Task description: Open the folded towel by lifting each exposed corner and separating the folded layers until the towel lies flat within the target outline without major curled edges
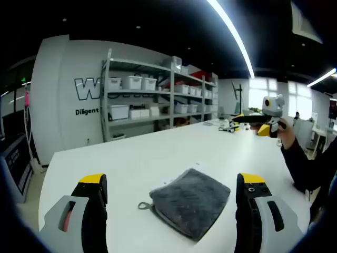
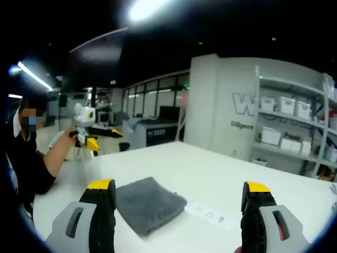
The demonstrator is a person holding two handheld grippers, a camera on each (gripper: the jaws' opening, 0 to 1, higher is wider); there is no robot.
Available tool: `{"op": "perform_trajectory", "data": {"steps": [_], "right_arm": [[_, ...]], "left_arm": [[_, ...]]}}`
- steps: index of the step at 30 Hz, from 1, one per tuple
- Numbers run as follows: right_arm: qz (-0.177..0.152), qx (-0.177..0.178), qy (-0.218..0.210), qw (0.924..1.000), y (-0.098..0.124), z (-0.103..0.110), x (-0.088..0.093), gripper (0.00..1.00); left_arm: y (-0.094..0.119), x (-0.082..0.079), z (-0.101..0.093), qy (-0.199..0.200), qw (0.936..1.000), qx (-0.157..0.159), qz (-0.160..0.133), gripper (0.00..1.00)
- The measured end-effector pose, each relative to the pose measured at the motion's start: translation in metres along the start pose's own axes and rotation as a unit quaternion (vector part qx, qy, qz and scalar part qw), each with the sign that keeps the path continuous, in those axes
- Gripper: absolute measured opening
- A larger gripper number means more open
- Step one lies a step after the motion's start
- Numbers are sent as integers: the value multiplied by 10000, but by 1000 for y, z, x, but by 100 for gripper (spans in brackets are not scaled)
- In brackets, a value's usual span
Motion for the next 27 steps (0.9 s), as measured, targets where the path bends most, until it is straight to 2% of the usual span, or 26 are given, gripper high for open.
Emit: {"op": "perform_trajectory", "data": {"steps": [6, 19, 27], "right_arm": [[98, -23, -58, 9999, -9, 1, 7, 100], [97, -35, -47, 9999, -10, 1, 5, 100], [120, 3, -130, 9998, -20, -4, 8, 99]], "left_arm": [[-5, 8, 10, 88, 9998, -114, 105, 99], [-8, 9, 6, 69, 9999, -70, 119, 98], [-20, 18, 12, 105, 9996, -99, 249, 97]]}}
Point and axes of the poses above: the point that each gripper's makers call its tool centre point, and the gripper's own axes: y roughly backward along the fingers, z roughly to its left, x roughly out of its underside, the point moved 1 cm from there along y, roughly backward along the fingers, and after that the axes turned 7 degrees about y, right-handed, at the moved point
